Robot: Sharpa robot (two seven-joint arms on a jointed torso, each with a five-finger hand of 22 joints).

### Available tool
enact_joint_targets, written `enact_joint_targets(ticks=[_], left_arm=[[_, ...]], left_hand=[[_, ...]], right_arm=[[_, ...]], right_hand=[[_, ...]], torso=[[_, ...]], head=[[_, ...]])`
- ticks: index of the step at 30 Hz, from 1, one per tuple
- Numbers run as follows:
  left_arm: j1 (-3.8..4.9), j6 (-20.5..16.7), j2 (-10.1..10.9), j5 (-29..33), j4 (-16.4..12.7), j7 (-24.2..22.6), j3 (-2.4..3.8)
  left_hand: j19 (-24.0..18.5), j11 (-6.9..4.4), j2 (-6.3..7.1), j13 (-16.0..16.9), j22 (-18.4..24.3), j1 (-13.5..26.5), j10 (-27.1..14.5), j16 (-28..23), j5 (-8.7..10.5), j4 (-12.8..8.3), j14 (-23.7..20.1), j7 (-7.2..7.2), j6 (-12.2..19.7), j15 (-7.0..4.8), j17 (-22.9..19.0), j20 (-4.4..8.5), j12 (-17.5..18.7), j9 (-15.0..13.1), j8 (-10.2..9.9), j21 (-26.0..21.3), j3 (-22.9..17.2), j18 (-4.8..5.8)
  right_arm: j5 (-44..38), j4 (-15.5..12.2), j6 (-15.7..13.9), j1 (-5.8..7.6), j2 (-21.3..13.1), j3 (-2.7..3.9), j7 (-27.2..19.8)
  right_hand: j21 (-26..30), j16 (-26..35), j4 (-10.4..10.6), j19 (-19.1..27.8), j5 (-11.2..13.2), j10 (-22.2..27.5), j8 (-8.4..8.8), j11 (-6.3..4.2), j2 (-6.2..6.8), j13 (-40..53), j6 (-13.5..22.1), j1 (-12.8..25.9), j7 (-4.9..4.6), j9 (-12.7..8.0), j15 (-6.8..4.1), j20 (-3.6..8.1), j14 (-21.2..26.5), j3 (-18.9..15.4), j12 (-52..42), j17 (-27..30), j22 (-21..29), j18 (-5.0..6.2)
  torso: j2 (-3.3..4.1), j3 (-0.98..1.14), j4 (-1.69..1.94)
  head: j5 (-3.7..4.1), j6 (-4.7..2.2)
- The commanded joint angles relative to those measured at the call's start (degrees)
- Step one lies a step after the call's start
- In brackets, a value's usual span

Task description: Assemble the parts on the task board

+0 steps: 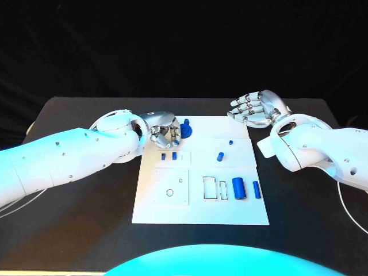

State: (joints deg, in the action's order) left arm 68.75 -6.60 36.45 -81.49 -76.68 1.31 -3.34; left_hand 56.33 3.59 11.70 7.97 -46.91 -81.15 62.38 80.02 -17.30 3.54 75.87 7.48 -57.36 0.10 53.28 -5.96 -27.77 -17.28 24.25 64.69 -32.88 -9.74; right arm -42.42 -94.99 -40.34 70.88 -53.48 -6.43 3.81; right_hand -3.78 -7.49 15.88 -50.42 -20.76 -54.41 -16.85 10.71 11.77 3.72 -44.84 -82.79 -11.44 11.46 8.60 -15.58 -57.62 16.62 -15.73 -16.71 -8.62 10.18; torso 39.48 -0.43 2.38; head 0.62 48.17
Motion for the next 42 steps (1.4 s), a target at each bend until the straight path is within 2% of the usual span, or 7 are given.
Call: enact_joint_targets(ticks=[1,9,13,22,42], left_arm=[[-0.01,-0.9,0.8,2.5,-1.1,-0.1,0.37],[-0.03,0.3,2.0,3.0,-1.6,0.7,0.74],[-0.03,1.4,2.2,2.5,-1.4,1.6,0.77],[-0.03,3.2,2.1,1.5,-0.8,2.9,0.77],[-0.17,3.4,1.3,1.6,1.0,2.7,0.64]], left_hand=[[0.2,0.03,-0.06,-0.1,0.0,0.8,0.3,0.3,-0.19,0.1,0.4,-0.03,-0.4,-0.19,0.0,-0.05,0.2,-1.2,-0.2,0.1,0.4,-0.04],[0.4,0.02,-0.03,-0.1,-0.1,0.8,0.4,0.3,-0.2,0.1,0.5,-0.04,-0.4,-0.19,0.1,-0.05,0.3,-1.3,-0.2,0.1,0.4,0.0],[0.4,0.02,-0.02,-0.1,-0.1,1.0,0.6,0.2,-0.19,0.1,0.4,-0.04,-0.5,-0.2,-0.2,-0.05,0.5,-1.3,-0.3,0.1,0.4,0.0],[0.4,0.03,0.02,-0.1,-0.1,1.1,0.6,0.2,-0.17,0.1,0.4,-0.04,-0.6,-0.19,-0.3,-0.05,0.7,-1.4,-0.3,0.1,0.5,0.01],[-0.1,0.05,0.16,-0.2,0.7,1.1,0.7,-0.1,-0.17,0.0,0.0,-0.05,-0.4,-0.18,-1.1,-0.04,1.2,-1.4,-0.7,-0.4,0.4,-0.15]], right_arm=[[-0.3,-0.1,0.7,-0.04,-0.1,0.01,-0.7],[-0.3,-0.1,0.7,-0.04,-0.2,0.01,-0.6],[-0.3,-0.1,0.7,-0.04,-0.2,0.01,-0.6],[-0.3,-0.1,0.8,-0.04,-0.2,0.01,-0.6],[-0.3,-0.2,0.8,-0.04,-0.2,0.01,-0.6]], right_hand=[[0.2,0.2,0.1,0.3,-0.3,-0.1,0.14,0.23,0.05,-0.1,-0.3,-0.4,-3.02,-0.1,0.1,0.09,-0.3,0.3,0.2,0.1,0.1,0.4],[0.1,0.2,0.1,0.3,-0.3,-0.1,0.14,0.24,0.06,-0.1,-0.3,-0.4,-3.02,-0.1,0.11,0.08,-0.3,0.3,0.2,0.1,0.1,0.4],[0.1,0.2,0.1,0.3,-0.3,-0.1,0.14,0.24,0.06,-0.1,-0.3,-0.4,-3.02,-0.1,0.11,0.08,-0.3,0.3,0.2,0.1,0.1,0.4],[0.1,0.3,0.1,0.3,-0.2,-0.1,0.15,0.24,0.06,-0.1,-0.3,-0.3,-3.02,-0.1,0.12,0.08,-0.3,0.3,0.2,0.2,0.2,0.4],[0.1,0.3,0.1,0.3,-0.2,-0.1,0.15,0.25,0.07,-0.1,-0.4,-0.3,-3.03,-0.2,0.13,0.07,-0.3,0.4,0.3,0.2,0.3,0.4]], torso=[[0.04,0.02,0.04],[0.07,-0.05,0.0],[0.13,0.0,-0.09],[0.16,-0.03,-0.07],[0.11,0.0,-0.12]], head=[[0.05,-0.08],[-0.17,-0.18],[-0.3,-0.17],[-0.32,-0.05],[-0.3,0.05]])
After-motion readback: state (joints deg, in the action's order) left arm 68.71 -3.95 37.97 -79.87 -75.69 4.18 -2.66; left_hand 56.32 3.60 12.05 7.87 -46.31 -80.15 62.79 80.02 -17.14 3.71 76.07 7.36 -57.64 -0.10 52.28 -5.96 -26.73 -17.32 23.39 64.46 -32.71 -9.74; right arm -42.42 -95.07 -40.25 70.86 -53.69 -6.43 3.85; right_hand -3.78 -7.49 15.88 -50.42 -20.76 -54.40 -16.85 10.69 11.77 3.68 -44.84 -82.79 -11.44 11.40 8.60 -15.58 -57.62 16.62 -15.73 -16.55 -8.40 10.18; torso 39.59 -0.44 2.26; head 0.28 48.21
